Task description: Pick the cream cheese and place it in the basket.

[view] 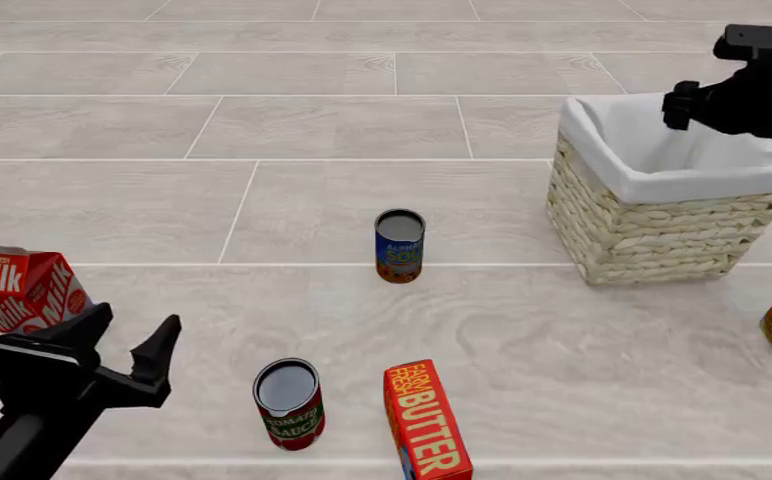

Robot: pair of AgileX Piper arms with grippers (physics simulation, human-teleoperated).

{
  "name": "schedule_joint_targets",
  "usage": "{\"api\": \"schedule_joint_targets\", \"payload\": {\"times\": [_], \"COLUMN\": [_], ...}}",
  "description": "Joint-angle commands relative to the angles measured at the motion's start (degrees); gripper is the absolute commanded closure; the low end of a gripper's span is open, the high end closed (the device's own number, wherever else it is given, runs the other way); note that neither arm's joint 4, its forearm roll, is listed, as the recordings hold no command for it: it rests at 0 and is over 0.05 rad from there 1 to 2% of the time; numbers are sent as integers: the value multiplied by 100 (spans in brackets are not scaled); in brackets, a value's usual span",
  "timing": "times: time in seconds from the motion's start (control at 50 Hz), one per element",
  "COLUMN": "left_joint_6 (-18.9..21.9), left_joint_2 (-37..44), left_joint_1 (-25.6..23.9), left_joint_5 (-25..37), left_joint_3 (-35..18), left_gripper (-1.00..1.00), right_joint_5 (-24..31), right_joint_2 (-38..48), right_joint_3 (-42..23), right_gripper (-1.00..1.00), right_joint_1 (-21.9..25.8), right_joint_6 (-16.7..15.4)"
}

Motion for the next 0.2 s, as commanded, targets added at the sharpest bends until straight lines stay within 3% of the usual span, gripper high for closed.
{"api": "schedule_joint_targets", "payload": {"times": [0.02,0.2], "left_joint_6": [-18,-23], "left_joint_2": [4,-103], "left_joint_1": [-4,-16], "left_joint_5": [-30,70], "left_joint_3": [0,0], "left_gripper": [-100,-100], "right_joint_5": [-226,-546], "right_joint_2": [-668,-1623], "right_joint_3": [466,1492], "right_gripper": [-100,-100], "right_joint_1": [67,205], "right_joint_6": [53,-232]}}
